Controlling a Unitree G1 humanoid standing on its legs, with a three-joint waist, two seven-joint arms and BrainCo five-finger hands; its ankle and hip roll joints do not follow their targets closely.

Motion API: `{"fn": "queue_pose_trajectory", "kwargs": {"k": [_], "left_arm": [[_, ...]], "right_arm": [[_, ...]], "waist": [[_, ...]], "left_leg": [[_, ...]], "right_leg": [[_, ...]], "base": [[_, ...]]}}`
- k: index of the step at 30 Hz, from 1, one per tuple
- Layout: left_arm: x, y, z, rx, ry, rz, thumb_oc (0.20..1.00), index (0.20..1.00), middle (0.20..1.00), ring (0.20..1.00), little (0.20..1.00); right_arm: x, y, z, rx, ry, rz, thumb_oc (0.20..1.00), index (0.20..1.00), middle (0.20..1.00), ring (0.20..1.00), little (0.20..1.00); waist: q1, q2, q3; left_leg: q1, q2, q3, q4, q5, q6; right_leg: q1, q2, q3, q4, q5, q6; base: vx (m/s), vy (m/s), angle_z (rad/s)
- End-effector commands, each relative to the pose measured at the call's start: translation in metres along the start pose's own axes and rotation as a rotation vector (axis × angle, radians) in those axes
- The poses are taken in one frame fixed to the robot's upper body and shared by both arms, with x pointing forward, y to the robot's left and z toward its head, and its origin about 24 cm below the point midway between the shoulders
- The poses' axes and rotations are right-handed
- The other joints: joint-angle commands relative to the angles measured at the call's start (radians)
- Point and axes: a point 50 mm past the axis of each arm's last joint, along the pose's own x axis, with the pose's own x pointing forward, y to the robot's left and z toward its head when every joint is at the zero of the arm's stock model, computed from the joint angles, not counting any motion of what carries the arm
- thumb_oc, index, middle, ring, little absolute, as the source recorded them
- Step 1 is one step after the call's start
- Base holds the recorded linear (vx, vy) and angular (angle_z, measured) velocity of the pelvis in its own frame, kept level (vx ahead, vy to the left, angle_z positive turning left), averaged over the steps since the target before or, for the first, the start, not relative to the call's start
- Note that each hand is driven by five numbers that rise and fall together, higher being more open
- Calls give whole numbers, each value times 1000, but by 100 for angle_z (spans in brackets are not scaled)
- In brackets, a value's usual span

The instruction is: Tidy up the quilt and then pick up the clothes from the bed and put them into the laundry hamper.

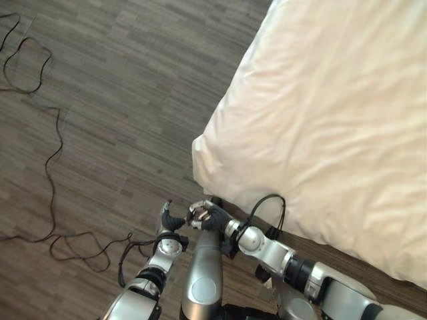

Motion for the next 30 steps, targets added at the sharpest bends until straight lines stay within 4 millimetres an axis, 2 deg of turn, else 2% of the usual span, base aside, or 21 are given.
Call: {"fn": "queue_pose_trajectory", "kwargs": {"k": [1, 3, 5, 7, 9, 12, 14, 17, 20, 22, 23, 24, 25, 26, 27, 28, 29, 30], "left_arm": [[-22, -8, -50, 141, 140, -73, 1000, 1000, 1000, 1000, 1000], [-28, -10, -63, 131, 192, -89, 1000, 1000, 1000, 1000, 1000], [-30, -13, -62, 147, 178, -111, 1000, 1000, 1000, 1000, 1000], [-24, -14, -50, 177, 114, -128, 1000, 1000, 1000, 1000, 1000], [-16, -18, -28, 230, 16, -158, 1000, 1000, 1000, 1000, 1000], [-10, -20, -5, 288, -97, -177, 1000, 1000, 1000, 1000, 1000], [-9, -20, 0, 282, -112, -176, 1000, 1000, 1000, 1000, 1000], [-7, -16, -3, 266, -82, -153, 1000, 1000, 1000, 1000, 1000], [-11, -12, -23, 248, 13, -130, 1000, 1000, 1000, 1000, 1000], [-15, -9, -38, 234, 80, -121, 1000, 1000, 1000, 1000, 1000], [-16, -9, -38, 235, 81, -122, 1000, 1000, 1000, 1000, 1000], [-22, -6, -54, 252, 143, -123, 1000, 1000, 1000, 1000, 1000], [-22, -6, -54, 252, 143, -123, 1000, 1000, 1000, 1000, 1000], [-32, -9, -72, 276, 204, -154, 1000, 1000, 1000, 1000, 1000], [-37, -10, -79, 286, 224, -171, 1000, 1000, 1000, 1000, 1000], [-37, -10, -79, 287, 225, -171, 1000, 1000, 1000, 1000, 1000], [-41, -12, -85, 293, 250, -186, 1000, 1000, 1000, 1000, 1000], [-46, -14, -92, 276, 282, -199, 1000, 1000, 1000, 1000, 1000]], "right_arm": [[5, -15, 59, 149, -286, -28, 200, 200, 200, 200, 200], [-3, -31, 78, 152, -382, -65, 200, 200, 200, 200, 200], [-12, -54, 108, 107, -516, -130, 200, 200, 200, 200, 200], [-25, -80, 135, 1, -627, -226, 200, 200, 200, 200, 200], [-37, -107, 161, -107, -720, -358, 200, 200, 200, 200, 200], [-46, -139, 169, -226, -718, -540, 200, 200, 200, 200, 200], [-50, -155, 160, -250, -666, -631, 200, 200, 200, 200, 200], [-65, -182, 118, -232, -507, -794, 200, 200, 200, 200, 200], [-101, -193, 45, -126, -280, -946, 200, 200, 200, 200, 200], [-139, -197, -3, -64, -113, -1061, 200, 200, 200, 200, 200], [-139, -197, -3, -64, -112, -1062, 200, 200, 200, 200, 200], [-185, -189, -50, -3, 70, -1169, 200, 200, 200, 200, 200], [-185, -189, -50, -3, 70, -1169, 200, 200, 200, 200, 200], [-223, -168, -94, 89, 261, -1239, 200, 200, 200, 200, 200], [-239, -157, -111, 127, 348, -1258, 200, 200, 200, 200, 200], [-239, -157, -111, 127, 348, -1258, 228, 228, 228, 228, 228], [-252, -144, -130, 186, 443, -1281, 1000, 1000, 1000, 1000, 1000], [-270, -122, -155, 268, 595, -1290, 1000, 1000, 1000, 1000, 1000]], "waist": [[-19, -3, -130], [-45, -16, -159], [-61, -19, -148], [-77, -9, -120], [-97, 12, -76], [-121, 35, -43], [-137, 44, -41], [-165, 47, -41], [-197, 43, -41], [-222, 34, -41], [-222, 34, -41], [-258, 21, -59], [-257, 21, -59], [-295, 15, -108], [-308, 12, -131], [-308, 12, -131], [-320, 12, -153], [-338, 15, -188]], "left_leg": [[76, 33, -14, -93, 4, -49], [106, 34, -1, -111, 3, -47], [99, 35, 2, -96, -5, -45], [72, 36, -1, -61, -11, -47], [17, 36, -3, -25, -13, -51], [-59, 41, 10, 2, -10, -59], [-103, 45, 26, 8, -7, -60], [-142, 50, 39, 26, -14, -53], [-129, 50, 51, 44, -37, -36], [-84, 42, 60, 30, -47, -31], [-81, 42, 61, 28, -47, -31], [-16, 28, 72, 6, -58, -25], [-16, 28, 72, 6, -58, -25], [39, 12, 85, -23, -71, -18], [61, 0, 91, -35, -75, -13], [63, 0, 91, -36, -75, -13], [94, -11, 100, -59, -76, -8], [143, -33, 113, -97, -87, 6]], "right_leg": [[-19, -102, -6, 101, -93, 107], [-6, -95, 9, 90, -94, 106], [-17, -94, 19, 104, -100, 103], [-52, -97, 28, 135, -104, 102], [-116, -103, 41, 171, -105, 103], [-198, -117, 50, 200, -98, 105], [-252, -121, 62, 212, -92, 109], [-306, -127, 83, 232, -94, 107], [-304, -135, 98, 246, -98, 106], [-265, -137, 102, 226, -94, 111], [-263, -137, 102, 224, -94, 111], [-198, -137, 108, 186, -82, 119], [-198, -137, 108, 185, -82, 119], [-150, -137, 112, 151, -71, 127], [-130, -139, 114, 138, -64, 131], [-129, -140, 114, 137, -63, 132], [-110, -139, 123, 123, -55, 137], [-97, -138, 154, 112, -39, 153]], "base": [[172, -5, -34], [124, -11, -35], [0, -53, -34], [-89, -51, -13], [-159, -12, -6], [-122, 28, -5], [-79, 55, -13], [-49, 61, -19], [12, 57, -15], [51, 52, -2], [112, 77, 1], [88, 53, 5], [201, 143, 7], [178, 133, -1], [179, 133, -1], [116, 107, -18], [107, 215, -24], [106, 216, -41]]}}
